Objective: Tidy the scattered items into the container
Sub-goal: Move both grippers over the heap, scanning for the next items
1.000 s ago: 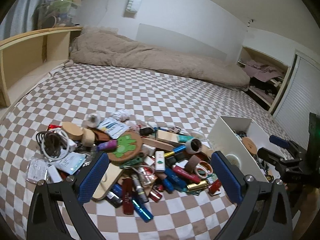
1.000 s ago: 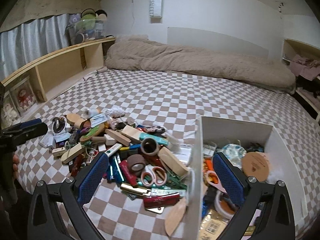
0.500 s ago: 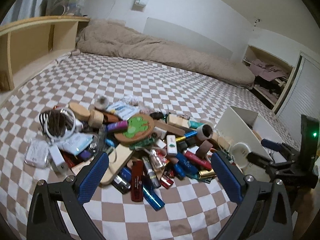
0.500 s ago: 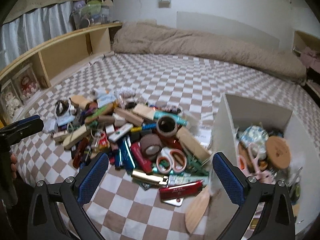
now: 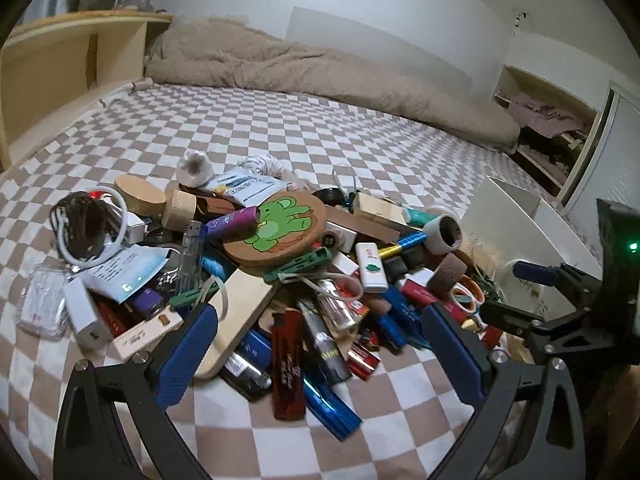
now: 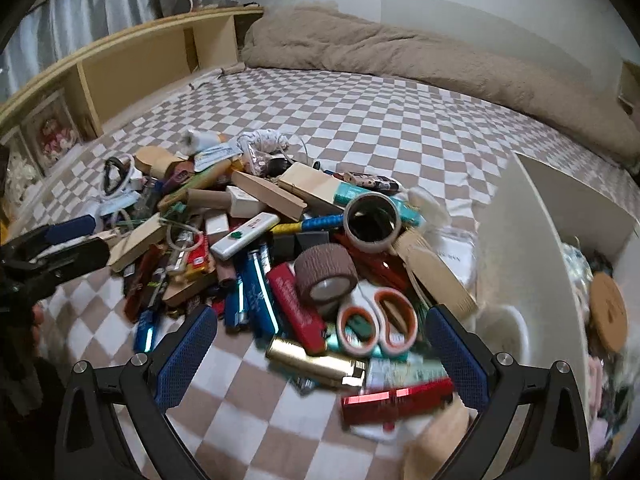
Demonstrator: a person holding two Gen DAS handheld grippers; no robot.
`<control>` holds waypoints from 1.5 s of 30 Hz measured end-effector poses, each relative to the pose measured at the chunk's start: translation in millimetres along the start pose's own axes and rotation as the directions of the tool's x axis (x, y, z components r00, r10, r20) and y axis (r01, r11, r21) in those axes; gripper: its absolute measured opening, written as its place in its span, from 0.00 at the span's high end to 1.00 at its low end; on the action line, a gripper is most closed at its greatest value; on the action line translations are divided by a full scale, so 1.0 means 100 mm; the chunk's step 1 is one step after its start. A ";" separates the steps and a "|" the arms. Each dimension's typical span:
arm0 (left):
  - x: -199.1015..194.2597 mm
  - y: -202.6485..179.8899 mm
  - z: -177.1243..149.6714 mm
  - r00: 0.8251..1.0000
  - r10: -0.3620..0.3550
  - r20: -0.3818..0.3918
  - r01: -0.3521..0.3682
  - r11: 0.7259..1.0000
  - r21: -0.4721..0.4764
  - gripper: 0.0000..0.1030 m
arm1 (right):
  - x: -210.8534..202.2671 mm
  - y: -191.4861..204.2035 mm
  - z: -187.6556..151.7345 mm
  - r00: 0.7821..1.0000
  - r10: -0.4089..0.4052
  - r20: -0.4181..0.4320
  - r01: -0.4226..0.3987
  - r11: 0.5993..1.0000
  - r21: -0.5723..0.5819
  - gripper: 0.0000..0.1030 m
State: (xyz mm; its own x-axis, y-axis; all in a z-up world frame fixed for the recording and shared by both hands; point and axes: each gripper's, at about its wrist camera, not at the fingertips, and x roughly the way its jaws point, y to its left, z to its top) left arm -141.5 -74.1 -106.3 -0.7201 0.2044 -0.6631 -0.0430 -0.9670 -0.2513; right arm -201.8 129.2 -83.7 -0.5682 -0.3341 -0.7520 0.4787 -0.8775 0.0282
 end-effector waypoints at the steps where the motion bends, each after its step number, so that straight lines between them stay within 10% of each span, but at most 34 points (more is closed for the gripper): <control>1: 0.05 0.05 0.03 1.000 -0.013 -0.012 0.012 1.000 -0.014 0.00 | 0.06 -0.01 0.02 1.000 -0.001 -0.006 0.001 1.000 0.001 0.00; 10: 0.47 0.09 0.15 0.977 -0.168 -0.131 0.167 0.986 -0.018 0.00 | 0.53 -0.15 0.13 0.986 0.147 -0.074 -0.141 0.987 0.079 0.00; 20: 0.72 0.19 0.24 0.988 -0.032 -0.149 0.041 0.998 0.055 0.00 | 0.83 -0.06 0.08 0.985 0.151 -0.083 -0.156 0.985 -0.067 0.00; 29: 0.76 0.01 0.04 0.965 -0.097 -0.243 0.132 0.982 0.134 0.00 | 0.83 0.01 -0.06 0.935 0.309 -0.173 -0.315 0.949 -0.002 0.00; 36: 0.66 -0.18 -0.16 0.933 -0.177 -0.313 0.238 0.957 0.168 0.00 | 0.73 0.08 -0.19 0.941 0.296 -0.167 -0.305 0.952 -0.036 0.00; 45: 0.54 -0.19 -0.31 0.899 -0.250 -0.359 0.293 0.954 0.068 0.00 | 0.49 0.15 -0.37 0.910 0.345 -0.229 -0.372 0.924 -0.085 0.00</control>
State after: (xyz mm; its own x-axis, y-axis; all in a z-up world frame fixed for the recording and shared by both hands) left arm -158.2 -39.7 -159.3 -0.3880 0.4807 -0.7864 -0.2994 -0.8727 -0.3857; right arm -198.2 112.5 -144.7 -0.1984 -0.5280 -0.8258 0.7110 -0.6574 0.2496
